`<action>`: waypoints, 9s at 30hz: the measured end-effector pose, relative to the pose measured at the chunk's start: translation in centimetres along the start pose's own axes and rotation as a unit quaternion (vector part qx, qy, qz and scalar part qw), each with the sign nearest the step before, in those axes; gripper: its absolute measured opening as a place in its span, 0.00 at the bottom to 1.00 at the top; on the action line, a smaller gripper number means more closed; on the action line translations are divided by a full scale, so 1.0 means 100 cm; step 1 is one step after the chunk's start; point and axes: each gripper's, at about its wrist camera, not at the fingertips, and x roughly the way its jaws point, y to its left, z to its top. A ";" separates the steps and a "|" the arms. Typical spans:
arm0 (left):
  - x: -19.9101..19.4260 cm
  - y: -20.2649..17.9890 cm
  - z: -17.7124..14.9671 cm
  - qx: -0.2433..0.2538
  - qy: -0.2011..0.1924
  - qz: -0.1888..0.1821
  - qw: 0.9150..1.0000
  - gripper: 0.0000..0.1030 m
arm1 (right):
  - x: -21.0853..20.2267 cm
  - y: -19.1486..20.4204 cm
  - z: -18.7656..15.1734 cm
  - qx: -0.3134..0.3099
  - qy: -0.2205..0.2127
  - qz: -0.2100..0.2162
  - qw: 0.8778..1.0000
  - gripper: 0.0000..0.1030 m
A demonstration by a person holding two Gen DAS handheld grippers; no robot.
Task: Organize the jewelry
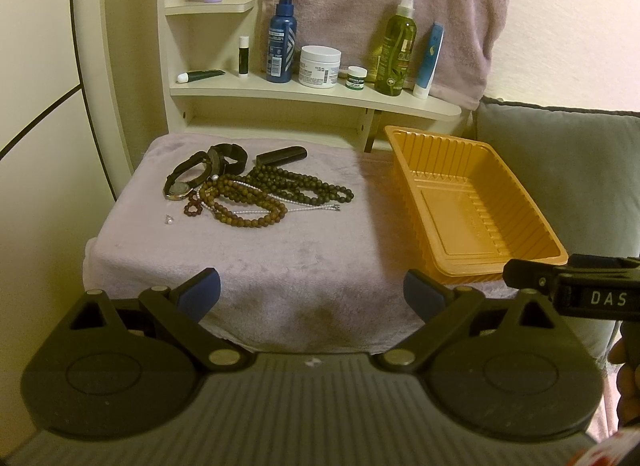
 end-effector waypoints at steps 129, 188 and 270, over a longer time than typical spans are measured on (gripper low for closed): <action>0.163 0.126 0.008 0.007 -0.036 0.123 0.992 0.06 | 0.066 -0.077 0.035 0.001 -0.049 -0.157 0.986 0.05; 0.132 0.100 0.033 0.042 -0.085 0.071 0.993 0.31 | 0.065 -0.078 0.032 0.010 -0.051 -0.145 0.988 0.05; 0.132 -0.051 0.057 0.202 -0.042 -0.198 0.958 0.14 | 0.064 -0.078 0.028 0.018 -0.055 -0.140 0.988 0.04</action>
